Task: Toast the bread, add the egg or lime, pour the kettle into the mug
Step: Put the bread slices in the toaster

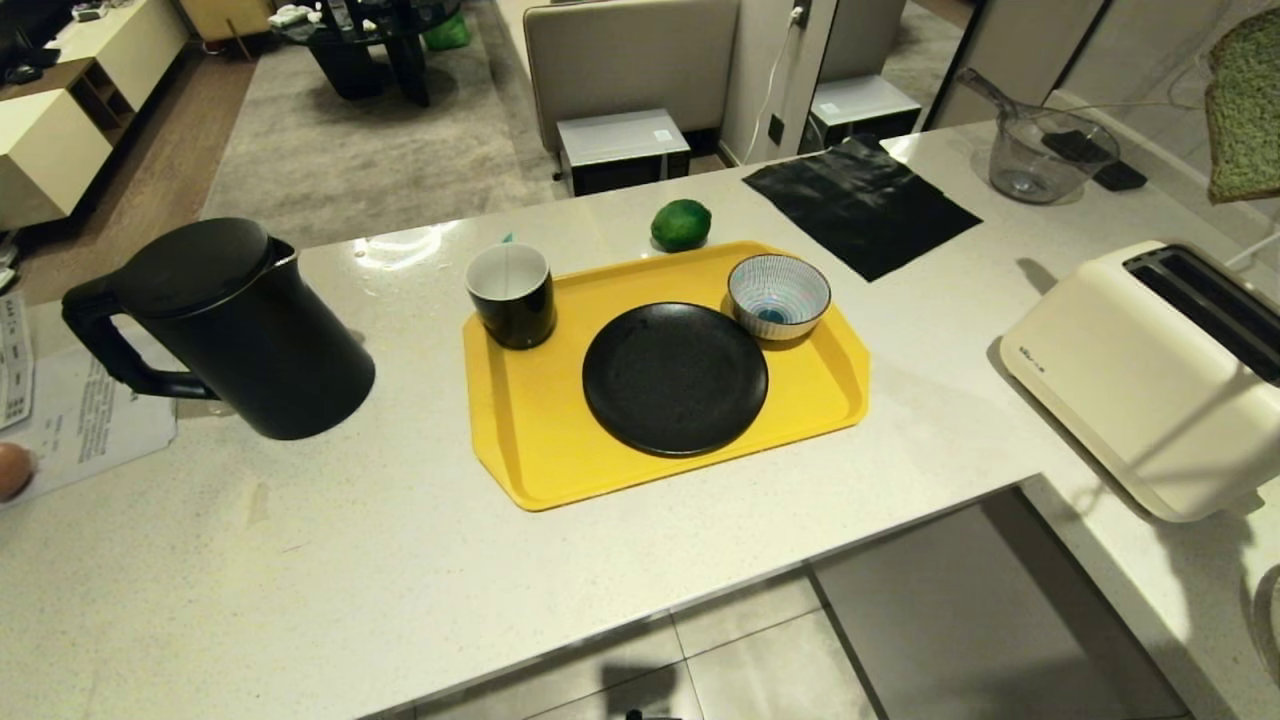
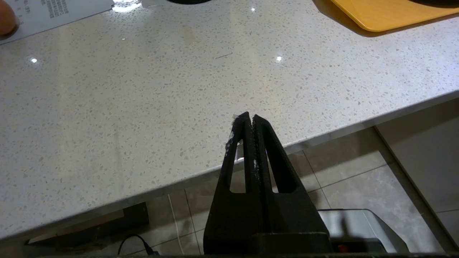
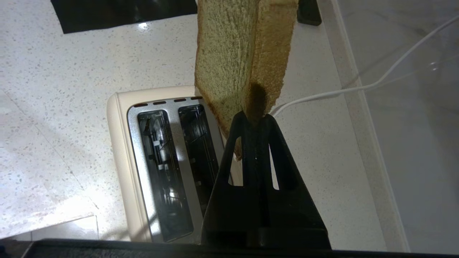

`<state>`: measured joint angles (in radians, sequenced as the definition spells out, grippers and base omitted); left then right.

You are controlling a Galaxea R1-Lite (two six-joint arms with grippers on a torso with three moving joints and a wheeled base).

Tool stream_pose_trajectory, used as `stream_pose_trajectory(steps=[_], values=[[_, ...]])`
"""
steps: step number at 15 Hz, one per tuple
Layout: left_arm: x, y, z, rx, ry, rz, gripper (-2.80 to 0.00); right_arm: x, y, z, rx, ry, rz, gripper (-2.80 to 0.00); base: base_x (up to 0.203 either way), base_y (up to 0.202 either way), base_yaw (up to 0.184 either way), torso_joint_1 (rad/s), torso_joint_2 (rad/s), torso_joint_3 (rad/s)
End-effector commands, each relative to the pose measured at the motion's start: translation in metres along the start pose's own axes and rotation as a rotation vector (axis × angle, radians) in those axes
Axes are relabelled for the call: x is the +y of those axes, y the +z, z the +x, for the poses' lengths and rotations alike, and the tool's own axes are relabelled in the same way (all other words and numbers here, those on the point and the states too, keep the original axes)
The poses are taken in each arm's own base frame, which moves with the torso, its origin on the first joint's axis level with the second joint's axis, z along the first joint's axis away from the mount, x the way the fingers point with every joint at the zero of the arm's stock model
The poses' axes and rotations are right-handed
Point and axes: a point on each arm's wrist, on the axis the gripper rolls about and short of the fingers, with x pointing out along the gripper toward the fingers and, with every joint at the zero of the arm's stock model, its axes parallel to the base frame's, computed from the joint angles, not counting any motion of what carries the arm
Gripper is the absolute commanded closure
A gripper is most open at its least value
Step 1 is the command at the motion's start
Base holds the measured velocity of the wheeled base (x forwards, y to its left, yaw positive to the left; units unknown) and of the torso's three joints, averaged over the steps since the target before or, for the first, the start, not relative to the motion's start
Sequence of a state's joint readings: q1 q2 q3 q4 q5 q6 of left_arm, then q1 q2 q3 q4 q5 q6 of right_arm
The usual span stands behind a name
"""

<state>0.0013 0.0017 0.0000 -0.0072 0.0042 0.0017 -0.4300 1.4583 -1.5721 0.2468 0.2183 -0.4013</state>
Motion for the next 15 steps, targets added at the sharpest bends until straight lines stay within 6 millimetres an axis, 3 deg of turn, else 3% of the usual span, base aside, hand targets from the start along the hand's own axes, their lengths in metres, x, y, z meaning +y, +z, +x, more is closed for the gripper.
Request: stream_pose_trajectory(steps=[1,7,15], values=[[0.0,0.0,0.0,-0.001,0.001,0.0,0.0,0.001,0.003,-0.005,-0.015,0.007,-0.005,0.0,0.0,0.0,0.0,0.0,0.0,0.0],[0.0,0.0,0.0,-0.001,0.001,0.0,0.0,0.003,0.003,-0.017,-0.024,0.004,0.04,0.0,0.0,0.0,0.0,0.0,0.0,0.0],[0.0,0.0,0.0,-0.001,0.001,-0.001,0.0,0.004,0.002,-0.016,-0.027,0.026,0.043,0.0,-0.025,0.0,0.0,0.002,0.0,0.001]])
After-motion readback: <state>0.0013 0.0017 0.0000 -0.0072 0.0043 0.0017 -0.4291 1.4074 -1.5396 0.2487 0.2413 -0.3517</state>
